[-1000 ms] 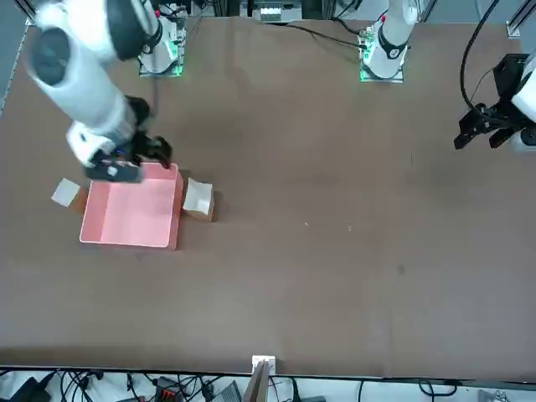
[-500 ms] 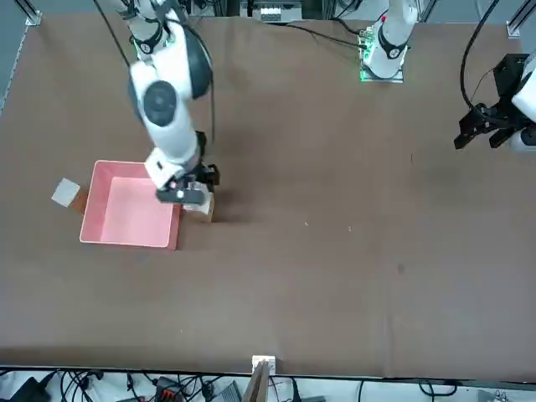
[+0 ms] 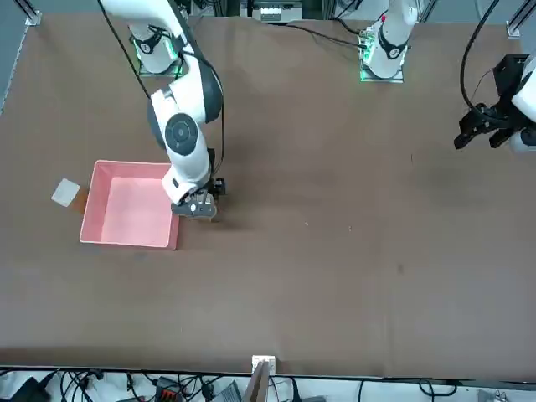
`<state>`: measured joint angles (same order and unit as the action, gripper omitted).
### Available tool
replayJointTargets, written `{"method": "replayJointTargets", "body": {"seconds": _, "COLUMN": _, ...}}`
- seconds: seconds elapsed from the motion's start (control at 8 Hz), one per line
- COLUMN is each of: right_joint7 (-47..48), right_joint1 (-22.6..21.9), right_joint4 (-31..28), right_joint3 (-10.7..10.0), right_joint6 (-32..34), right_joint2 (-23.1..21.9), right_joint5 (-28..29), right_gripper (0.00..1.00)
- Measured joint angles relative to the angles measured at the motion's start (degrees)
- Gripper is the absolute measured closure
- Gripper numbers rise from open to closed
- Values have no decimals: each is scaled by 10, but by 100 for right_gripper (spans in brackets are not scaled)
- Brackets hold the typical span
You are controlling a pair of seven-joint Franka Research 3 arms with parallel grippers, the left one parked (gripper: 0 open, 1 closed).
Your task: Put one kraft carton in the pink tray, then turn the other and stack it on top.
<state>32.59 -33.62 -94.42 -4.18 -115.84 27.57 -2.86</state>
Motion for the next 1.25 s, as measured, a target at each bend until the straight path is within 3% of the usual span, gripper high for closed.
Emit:
{"method": "replayJointTargets", "body": {"seconds": 0.5, "right_joint7": 0, "right_joint1": -4, "right_joint4": 0, "right_joint3": 1, "right_joint6": -20, "right_joint2": 30, "right_joint5": 0, "right_gripper": 21}}
{"method": "replayJointTargets", "body": {"seconds": 0.62, "right_joint7": 0, "right_joint1": -6, "right_joint4": 0, "right_joint3": 1, "right_joint6": -26, "right_joint2": 34, "right_joint5": 0, "right_gripper": 32}}
{"method": "replayJointTargets", "body": {"seconds": 0.88, "right_joint7": 0, "right_joint1": -6, "right_joint4": 0, "right_joint3": 1, "right_joint6": -29, "right_joint2": 40, "right_joint5": 0, "right_gripper": 72}}
{"method": "replayJointTargets", "body": {"seconds": 1.25, "right_joint7": 0, "right_joint1": -6, "right_joint4": 0, "right_joint3": 1, "right_joint6": -29, "right_joint2": 41, "right_joint5": 0, "right_gripper": 96}}
